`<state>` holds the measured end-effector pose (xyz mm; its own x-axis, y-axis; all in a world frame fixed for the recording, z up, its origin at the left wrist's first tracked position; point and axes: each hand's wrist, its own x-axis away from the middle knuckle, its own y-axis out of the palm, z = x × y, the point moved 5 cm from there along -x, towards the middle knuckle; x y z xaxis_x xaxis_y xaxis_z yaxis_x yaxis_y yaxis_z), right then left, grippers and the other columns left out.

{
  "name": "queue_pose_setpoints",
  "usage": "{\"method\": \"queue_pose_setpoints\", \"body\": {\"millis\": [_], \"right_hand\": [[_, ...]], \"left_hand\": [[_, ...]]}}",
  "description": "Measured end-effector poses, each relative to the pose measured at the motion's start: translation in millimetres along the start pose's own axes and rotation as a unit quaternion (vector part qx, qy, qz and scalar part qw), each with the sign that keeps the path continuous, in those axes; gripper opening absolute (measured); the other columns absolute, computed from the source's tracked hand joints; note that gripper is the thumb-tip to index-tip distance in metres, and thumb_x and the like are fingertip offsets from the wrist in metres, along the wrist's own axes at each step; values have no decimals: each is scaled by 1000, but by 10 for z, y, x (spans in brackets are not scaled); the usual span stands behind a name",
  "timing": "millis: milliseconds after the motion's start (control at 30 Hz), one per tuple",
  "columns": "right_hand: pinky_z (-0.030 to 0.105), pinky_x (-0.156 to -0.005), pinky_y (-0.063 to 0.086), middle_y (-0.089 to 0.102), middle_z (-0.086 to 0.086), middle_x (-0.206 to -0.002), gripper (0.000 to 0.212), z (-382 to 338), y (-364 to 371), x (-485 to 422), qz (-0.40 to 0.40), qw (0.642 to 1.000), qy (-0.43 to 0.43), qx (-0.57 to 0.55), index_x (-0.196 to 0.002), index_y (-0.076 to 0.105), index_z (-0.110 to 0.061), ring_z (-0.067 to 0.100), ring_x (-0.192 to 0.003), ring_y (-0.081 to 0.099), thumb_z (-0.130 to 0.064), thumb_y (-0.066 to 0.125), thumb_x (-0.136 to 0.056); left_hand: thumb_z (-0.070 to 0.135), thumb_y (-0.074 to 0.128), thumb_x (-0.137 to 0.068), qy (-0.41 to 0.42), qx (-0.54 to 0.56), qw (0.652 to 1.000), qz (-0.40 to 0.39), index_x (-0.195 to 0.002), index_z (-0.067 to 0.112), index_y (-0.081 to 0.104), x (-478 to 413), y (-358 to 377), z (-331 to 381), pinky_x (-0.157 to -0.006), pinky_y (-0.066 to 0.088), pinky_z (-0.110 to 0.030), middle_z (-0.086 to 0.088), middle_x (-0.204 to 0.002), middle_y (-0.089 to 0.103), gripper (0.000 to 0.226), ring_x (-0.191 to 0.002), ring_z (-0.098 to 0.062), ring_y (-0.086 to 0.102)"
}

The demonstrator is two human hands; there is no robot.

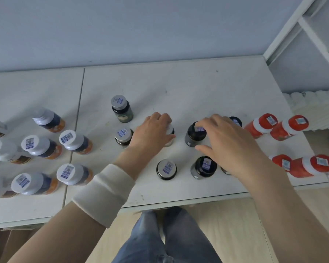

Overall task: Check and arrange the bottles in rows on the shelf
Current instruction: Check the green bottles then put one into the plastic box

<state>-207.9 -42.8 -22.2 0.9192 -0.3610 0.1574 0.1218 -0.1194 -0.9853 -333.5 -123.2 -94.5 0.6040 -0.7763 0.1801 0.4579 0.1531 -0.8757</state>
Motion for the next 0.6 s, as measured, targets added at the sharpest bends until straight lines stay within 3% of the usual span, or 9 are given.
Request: {"method": "queue_pose_setpoints", "body": {"millis": [100, 167, 267, 333, 400, 467, 533, 600], "right_hand": [[27, -84, 45, 46, -2, -129, 50, 147, 51, -86, 23, 982, 27, -188, -134, 37, -22, 14, -112, 51, -40, 52, -89], [25, -87, 49, 47, -8, -130, 57, 166, 140, -160, 6, 911, 65, -408, -138, 32, -28, 8, -103, 58, -43, 52, -87], [19, -68, 54, 54, -2, -118, 51, 4, 254, -218, -52, 786, 47, -615, -129, 40, -30, 11, -78, 67, -47, 50, -81], [22, -63, 53, 56, 1, -107, 32, -73, 214, -207, -15, 739, -6, -674, -113, 49, -30, 11, -73, 66, -35, 61, -83], [23, -76, 53, 56, -5, -110, 37, -126, 171, -165, 36, 734, -59, -676, -110, 50, -31, 9, -88, 63, -17, 68, -80], [23, -86, 49, 53, -3, -119, 44, -166, 152, -129, 62, 732, -93, -672, -113, 48, -30, 9, -103, 59, -14, 66, -76], [21, -79, 52, 53, 4, -119, 50, -201, 147, -133, 53, 703, -73, -705, -116, 44, -30, 8, -97, 62, -12, 67, -76], [21, -65, 54, 56, 8, -110, 40, -235, 172, -135, 26, 678, -46, -733, -114, 43, -25, 12, -82, 67, -13, 59, -79]], "left_hand": [[23, 68, -81, -30, 177, 979, 93, -106, 19, 58, 111, -227, -144, -72, 47, -27, 3, -97, 58, 28, -90, -18, 59], [20, 68, -80, -52, 360, 926, 98, -100, 21, 60, 250, -370, -189, -70, 51, -25, 4, -93, 62, 22, -87, -12, 62], [20, 60, -79, -14, 543, 838, 54, -100, 19, 59, 426, -456, -104, -80, 55, -30, 0, -106, 68, 21, -91, -15, 65], [31, 60, -80, 5, 573, 818, 51, -105, 20, 57, 490, -472, -94, -80, 56, -31, 4, -106, 68, 28, -94, -15, 65], [41, 55, -78, 14, 563, 824, 53, -111, 17, 54, 528, -495, -121, -76, 54, -27, 7, -99, 69, 41, -91, -14, 66], [38, 55, -79, 38, 548, 834, 58, -112, 15, 54, 567, -543, -134, -75, 54, -26, 7, -96, 69, 40, -91, -14, 66], [29, 59, -79, 67, 554, 828, 62, -112, 18, 55, 601, -596, -154, -77, 52, -22, 9, -102, 68, 35, -97, -11, 64], [21, 62, -79, 100, 557, 823, 57, -115, 18, 55, 636, -631, -171, -86, 48, -22, 6, -116, 64, 37, -110, -11, 59]]}}
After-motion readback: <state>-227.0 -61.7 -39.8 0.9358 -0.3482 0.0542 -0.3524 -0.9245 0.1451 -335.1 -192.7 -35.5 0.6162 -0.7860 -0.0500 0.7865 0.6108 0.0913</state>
